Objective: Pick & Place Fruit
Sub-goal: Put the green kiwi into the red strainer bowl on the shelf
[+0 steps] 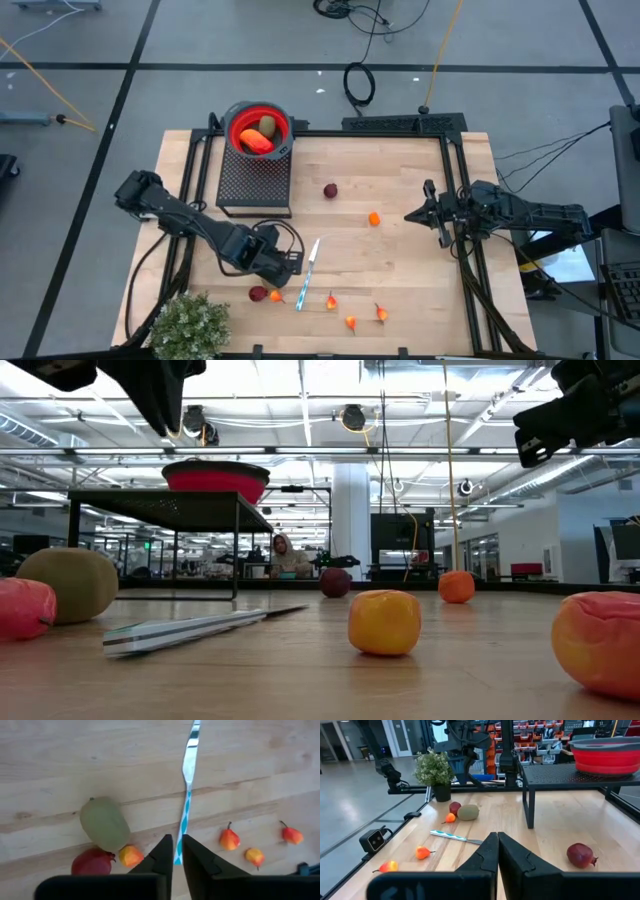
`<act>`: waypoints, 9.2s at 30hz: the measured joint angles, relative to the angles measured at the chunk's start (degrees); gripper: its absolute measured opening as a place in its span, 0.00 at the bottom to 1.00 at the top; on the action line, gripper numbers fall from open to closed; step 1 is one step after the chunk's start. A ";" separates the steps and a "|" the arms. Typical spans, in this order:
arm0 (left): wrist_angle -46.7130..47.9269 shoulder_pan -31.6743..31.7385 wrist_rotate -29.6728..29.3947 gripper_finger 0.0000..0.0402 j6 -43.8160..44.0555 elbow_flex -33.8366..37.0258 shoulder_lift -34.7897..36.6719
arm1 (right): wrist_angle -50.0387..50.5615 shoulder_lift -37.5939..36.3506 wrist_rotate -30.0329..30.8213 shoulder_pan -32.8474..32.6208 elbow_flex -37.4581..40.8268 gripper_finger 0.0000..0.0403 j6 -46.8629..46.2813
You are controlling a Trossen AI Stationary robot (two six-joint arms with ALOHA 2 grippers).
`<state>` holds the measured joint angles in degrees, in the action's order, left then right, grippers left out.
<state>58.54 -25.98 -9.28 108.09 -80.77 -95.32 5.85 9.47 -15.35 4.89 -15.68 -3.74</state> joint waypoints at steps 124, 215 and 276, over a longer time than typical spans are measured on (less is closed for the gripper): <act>-60.21 -1.79 -27.25 0.51 -71.28 15.50 11.03 | -1.14 0.02 0.20 0.02 0.00 0.00 0.10; -71.22 1.91 -44.48 0.52 -70.41 15.45 16.32 | -0.86 0.07 0.22 0.02 0.02 0.00 -0.01; -28.84 73.59 6.91 0.51 -86.96 14.75 22.18 | 3.48 0.09 7.87 0.02 0.02 0.00 -0.05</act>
<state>29.71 47.61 -2.37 21.13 -66.02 -73.14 9.32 9.56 -7.49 4.91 -15.66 -3.79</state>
